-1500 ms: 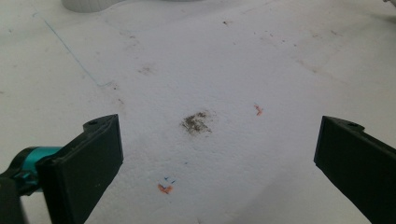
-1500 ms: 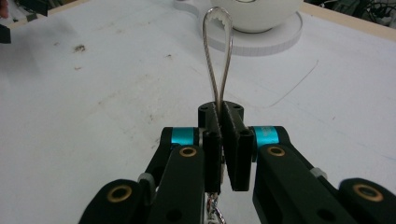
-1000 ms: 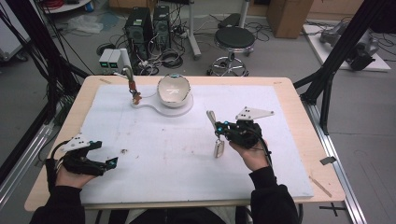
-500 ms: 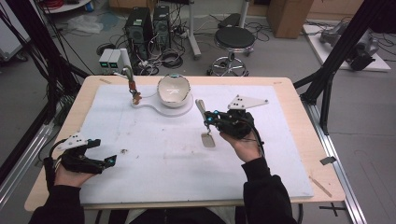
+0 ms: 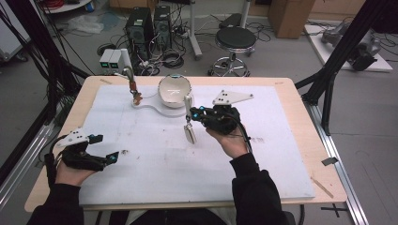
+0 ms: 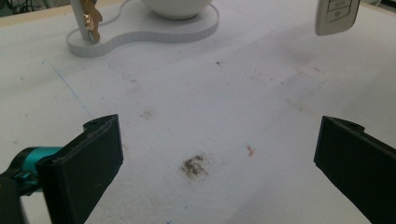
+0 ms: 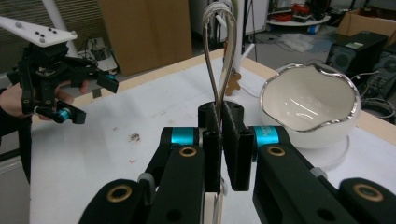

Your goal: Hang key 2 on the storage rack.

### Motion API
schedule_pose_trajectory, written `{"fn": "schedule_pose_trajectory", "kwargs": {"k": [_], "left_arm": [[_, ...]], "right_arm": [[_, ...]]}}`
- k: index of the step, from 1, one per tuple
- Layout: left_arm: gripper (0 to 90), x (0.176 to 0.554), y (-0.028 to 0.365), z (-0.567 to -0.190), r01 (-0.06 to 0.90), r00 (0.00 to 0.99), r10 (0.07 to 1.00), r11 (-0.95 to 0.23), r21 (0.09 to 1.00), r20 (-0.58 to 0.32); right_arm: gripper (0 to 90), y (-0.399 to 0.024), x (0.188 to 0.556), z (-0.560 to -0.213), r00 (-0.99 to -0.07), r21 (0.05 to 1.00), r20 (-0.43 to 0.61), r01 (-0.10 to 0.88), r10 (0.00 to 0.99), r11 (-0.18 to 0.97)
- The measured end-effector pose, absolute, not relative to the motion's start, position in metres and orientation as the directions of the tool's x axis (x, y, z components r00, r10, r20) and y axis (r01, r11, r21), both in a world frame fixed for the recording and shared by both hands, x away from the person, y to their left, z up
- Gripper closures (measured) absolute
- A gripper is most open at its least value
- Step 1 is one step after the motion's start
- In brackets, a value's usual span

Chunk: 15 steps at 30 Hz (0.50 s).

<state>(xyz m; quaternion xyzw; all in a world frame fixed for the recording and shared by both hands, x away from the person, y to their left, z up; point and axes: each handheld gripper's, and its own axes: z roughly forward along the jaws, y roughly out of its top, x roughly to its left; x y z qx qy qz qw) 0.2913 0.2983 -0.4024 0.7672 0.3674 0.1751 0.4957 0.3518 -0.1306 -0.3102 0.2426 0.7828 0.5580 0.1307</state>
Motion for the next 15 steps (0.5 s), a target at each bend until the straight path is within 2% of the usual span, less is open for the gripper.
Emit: {"fn": "schedule_pose_trajectory", "kwargs": {"k": [15], "left_arm": [[1.7, 0.312, 0.269, -0.356, 0.316, 0.756, 0.65, -0.266, 0.911, -0.073]], "right_arm": [[86.6, -0.096, 0.352, -0.309, -0.883, 0.939, 0.072, 0.217, 0.464, 0.267]]}}
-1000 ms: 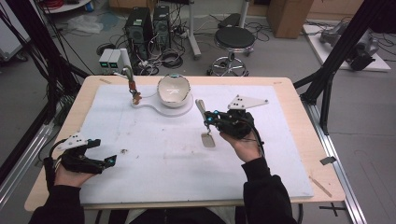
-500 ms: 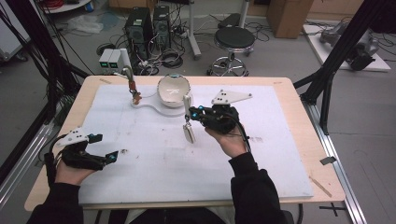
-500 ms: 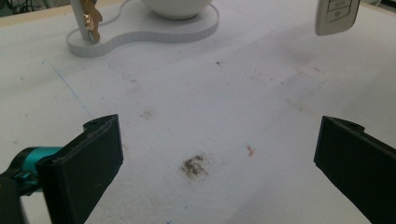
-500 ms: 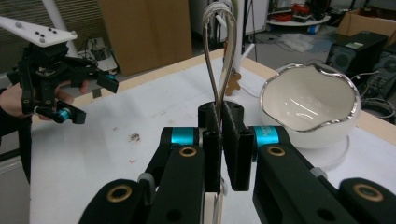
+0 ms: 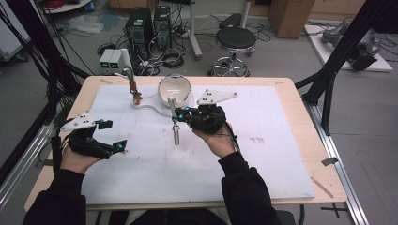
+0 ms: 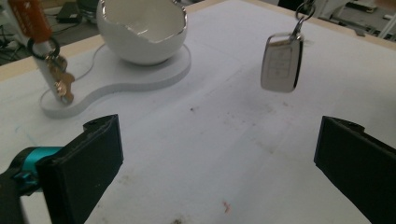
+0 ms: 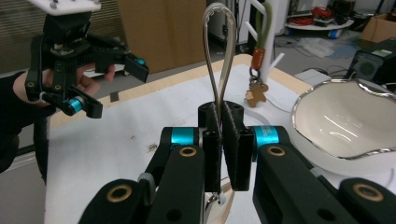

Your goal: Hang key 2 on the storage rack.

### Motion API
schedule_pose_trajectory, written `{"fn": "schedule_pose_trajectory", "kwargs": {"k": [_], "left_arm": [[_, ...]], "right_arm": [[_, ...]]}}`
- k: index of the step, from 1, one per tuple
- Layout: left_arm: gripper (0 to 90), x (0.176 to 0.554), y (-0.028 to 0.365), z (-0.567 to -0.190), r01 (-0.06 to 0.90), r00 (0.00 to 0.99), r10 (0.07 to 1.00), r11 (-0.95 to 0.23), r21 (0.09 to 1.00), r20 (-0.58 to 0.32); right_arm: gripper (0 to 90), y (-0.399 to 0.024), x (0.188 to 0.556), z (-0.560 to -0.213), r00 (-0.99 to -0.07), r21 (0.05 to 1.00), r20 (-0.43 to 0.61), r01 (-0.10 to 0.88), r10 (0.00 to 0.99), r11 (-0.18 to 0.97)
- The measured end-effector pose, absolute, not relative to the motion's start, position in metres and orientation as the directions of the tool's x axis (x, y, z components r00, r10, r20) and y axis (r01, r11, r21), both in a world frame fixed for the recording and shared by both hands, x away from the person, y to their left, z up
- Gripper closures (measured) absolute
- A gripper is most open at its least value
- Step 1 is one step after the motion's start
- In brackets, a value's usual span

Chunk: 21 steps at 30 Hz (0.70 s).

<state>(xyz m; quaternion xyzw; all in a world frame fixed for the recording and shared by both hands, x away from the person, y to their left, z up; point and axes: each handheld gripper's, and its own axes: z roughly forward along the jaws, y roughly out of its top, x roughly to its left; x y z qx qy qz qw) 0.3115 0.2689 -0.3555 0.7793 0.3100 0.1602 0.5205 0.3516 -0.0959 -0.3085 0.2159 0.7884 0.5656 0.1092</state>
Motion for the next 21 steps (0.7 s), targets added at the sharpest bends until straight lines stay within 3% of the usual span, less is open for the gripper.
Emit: {"fn": "schedule_pose_trajectory", "kwargs": {"k": [11, 21], "left_arm": [[2.2, 0.327, 0.239, -0.326, 0.293, 0.826, 0.558, -0.301, 0.907, -0.081], [15.6, 0.337, 0.218, -0.299, 0.267, 0.868, 0.485, -0.264, 0.927, -0.112]], "right_arm": [[86.6, -0.084, 0.35, -0.31, -0.897, 0.939, 0.068, 0.206, 0.437, 0.276], [86.6, -0.077, 0.35, -0.31, -0.904, 0.939, 0.068, 0.201, 0.421, 0.279]]}}
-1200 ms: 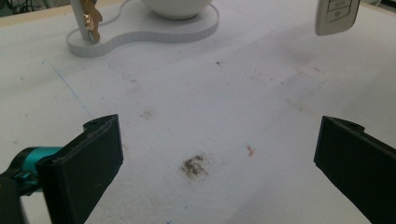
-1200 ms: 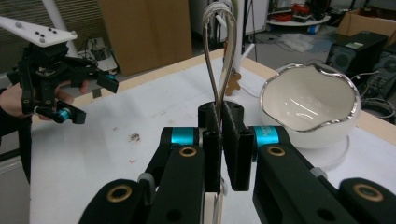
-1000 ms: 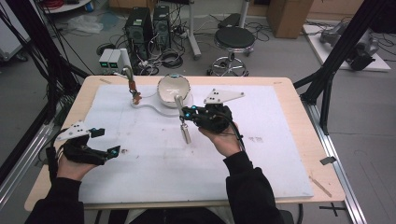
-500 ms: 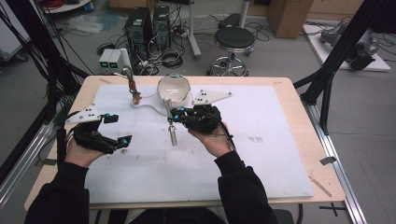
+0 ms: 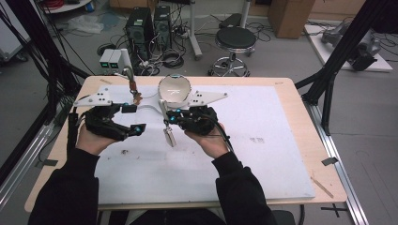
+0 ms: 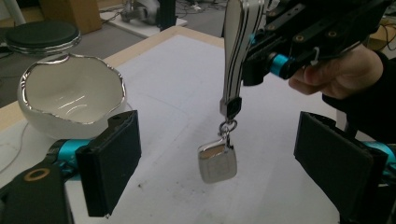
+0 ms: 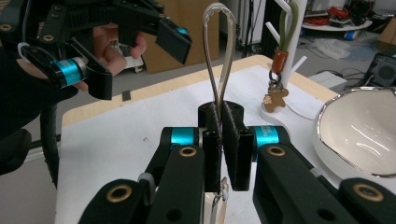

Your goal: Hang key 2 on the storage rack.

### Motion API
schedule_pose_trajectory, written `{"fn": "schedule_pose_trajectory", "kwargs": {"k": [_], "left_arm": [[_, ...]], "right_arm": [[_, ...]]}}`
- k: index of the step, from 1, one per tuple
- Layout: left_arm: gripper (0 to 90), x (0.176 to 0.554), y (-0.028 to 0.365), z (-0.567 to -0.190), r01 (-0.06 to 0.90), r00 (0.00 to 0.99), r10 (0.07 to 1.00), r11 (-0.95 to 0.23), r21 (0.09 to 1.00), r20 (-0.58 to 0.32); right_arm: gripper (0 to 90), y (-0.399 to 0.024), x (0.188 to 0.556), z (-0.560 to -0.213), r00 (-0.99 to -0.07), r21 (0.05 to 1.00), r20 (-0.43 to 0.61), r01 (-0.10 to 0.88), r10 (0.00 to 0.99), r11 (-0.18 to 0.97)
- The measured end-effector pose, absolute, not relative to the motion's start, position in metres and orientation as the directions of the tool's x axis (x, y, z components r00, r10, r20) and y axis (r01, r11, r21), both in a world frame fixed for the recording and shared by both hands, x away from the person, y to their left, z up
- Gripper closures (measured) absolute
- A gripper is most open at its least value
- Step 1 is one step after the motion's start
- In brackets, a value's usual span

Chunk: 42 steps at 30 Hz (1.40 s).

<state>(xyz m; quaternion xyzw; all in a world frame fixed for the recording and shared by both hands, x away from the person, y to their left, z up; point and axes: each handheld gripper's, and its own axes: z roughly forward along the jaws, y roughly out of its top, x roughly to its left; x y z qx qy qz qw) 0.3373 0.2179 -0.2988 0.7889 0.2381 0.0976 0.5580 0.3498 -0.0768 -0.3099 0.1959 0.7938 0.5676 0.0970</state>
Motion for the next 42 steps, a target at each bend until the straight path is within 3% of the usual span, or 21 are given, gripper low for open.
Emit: {"fn": "schedule_pose_trajectory", "kwargs": {"k": [13, 17, 24, 26, 37, 38, 39, 42], "left_arm": [[34.0, 0.354, 0.196, -0.282, 0.242, 0.896, 0.427, -0.244, 0.939, -0.12], [47.4, 0.358, 0.195, -0.281, 0.242, 0.895, 0.426, -0.22, 0.945, -0.13], [60.3, 0.36, 0.193, -0.282, 0.235, 0.913, 0.378, -0.188, 0.954, -0.15], [69.1, 0.359, 0.191, -0.282, 0.225, 0.914, 0.382, -0.19, 0.956, -0.139], [74.0, 0.357, 0.188, -0.282, 0.213, 0.903, 0.413, -0.196, 0.957, -0.117], [75.1, 0.356, 0.188, -0.282, 0.213, 0.904, 0.411, -0.195, 0.957, -0.117], [82.1, 0.356, 0.189, -0.282, 0.207, 0.908, 0.403, -0.194, 0.959, -0.114], [84.7, 0.356, 0.191, -0.28, 0.198, 0.91, 0.397, -0.166, 0.966, -0.118]], "right_arm": [[86.6, -0.066, 0.348, -0.31, -0.916, 0.939, 0.072, 0.196, 0.395, 0.284], [86.5, -0.065, 0.347, -0.31, -0.919, 0.939, 0.075, 0.196, 0.388, 0.282], [86.6, -0.065, 0.348, -0.31, -0.92, 0.94, 0.084, 0.2, 0.383, 0.275], [86.6, -0.064, 0.349, -0.31, -0.919, 0.94, 0.085, 0.203, 0.386, 0.276], [85.9, -0.064, 0.352, -0.312, -0.917, 0.939, 0.108, 0.221, 0.385, 0.262], [85.6, -0.064, 0.352, -0.312, -0.917, 0.94, 0.11, 0.222, 0.384, 0.261], [83.8, -0.064, 0.352, -0.312, -0.916, 0.94, 0.109, 0.222, 0.386, 0.26], [82.4, -0.066, 0.353, -0.311, -0.912, 0.942, 0.122, 0.231, 0.393, 0.243]]}}
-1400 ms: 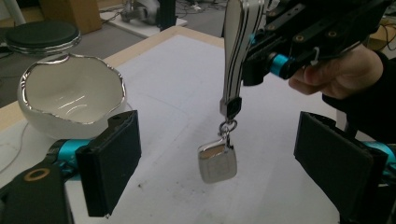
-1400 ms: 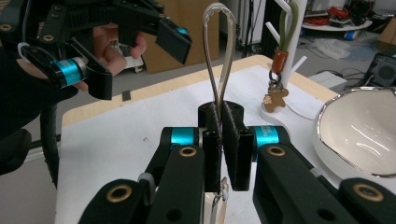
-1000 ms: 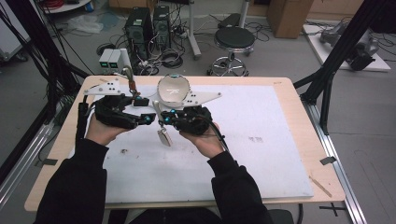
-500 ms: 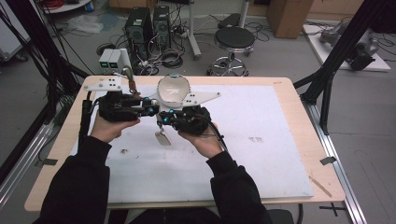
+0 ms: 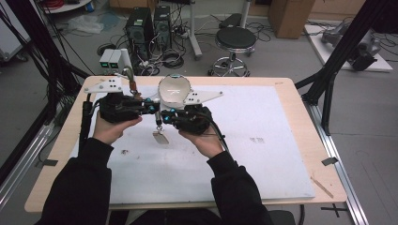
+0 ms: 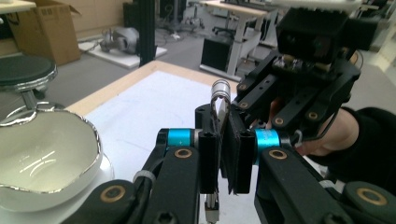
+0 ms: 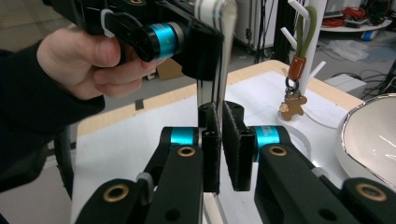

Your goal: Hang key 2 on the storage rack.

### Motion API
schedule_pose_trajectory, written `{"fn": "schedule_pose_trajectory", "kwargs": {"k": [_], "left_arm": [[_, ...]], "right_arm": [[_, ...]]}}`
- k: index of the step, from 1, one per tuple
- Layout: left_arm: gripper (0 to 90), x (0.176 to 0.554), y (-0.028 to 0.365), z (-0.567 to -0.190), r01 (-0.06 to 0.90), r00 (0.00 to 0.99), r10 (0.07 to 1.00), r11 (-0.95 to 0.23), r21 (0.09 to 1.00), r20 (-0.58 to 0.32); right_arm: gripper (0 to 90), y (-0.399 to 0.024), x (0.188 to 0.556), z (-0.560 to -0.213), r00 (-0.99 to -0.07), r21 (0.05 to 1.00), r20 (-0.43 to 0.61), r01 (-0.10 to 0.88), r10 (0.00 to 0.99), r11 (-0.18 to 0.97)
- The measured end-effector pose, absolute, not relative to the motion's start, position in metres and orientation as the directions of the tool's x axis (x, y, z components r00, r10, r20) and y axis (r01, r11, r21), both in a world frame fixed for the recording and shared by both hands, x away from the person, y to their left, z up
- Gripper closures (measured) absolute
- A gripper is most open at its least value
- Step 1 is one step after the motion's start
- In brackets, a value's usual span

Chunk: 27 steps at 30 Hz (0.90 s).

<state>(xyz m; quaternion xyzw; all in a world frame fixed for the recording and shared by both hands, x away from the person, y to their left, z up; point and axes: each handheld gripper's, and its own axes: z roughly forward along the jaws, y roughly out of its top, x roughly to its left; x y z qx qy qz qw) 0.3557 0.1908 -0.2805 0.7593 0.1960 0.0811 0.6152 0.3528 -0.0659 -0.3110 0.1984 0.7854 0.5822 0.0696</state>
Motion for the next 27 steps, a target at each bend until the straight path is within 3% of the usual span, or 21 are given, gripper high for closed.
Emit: {"fn": "schedule_pose_trajectory", "kwargs": {"k": [4, 10, 17, 20, 22, 27], "left_arm": [[85.1, 0.355, 0.195, -0.279, 0.192, 0.903, 0.416, -0.176, 0.966, -0.104], [85.1, 0.354, 0.209, -0.274, 0.194, 0.883, 0.457, -0.152, 0.969, -0.105], [84.9, 0.356, 0.229, -0.27, 0.194, 0.858, 0.504, -0.133, 0.972, -0.102], [85.0, 0.357, 0.235, -0.269, 0.187, 0.84, 0.536, -0.146, 0.971, -0.082], [84.9, 0.357, 0.241, -0.269, 0.17, 0.828, 0.557, -0.141, 0.975, -0.063], [84.9, 0.363, 0.256, -0.266, 0.172, 0.811, 0.579, -0.104, 0.98, -0.08]], "right_arm": [[76.0, -0.067, 0.354, -0.312, -0.908, 0.94, 0.118, 0.233, 0.401, 0.251], [42.8, -0.071, 0.355, -0.31, -0.898, 0.94, 0.115, 0.237, 0.425, 0.245], [11.4, -0.077, 0.351, -0.314, -0.84, 0.937, 0.025, 0.209, 0.542, 0.281], [10.3, -0.081, 0.352, -0.317, -0.82, 0.933, 0.01, 0.214, 0.572, 0.29], [2.0, -0.085, 0.351, -0.318, -0.789, 0.93, -0.012, 0.218, 0.615, 0.297], [1.0, -0.104, 0.349, -0.323, -0.742, 0.931, -0.035, 0.22, 0.669, 0.292]]}}
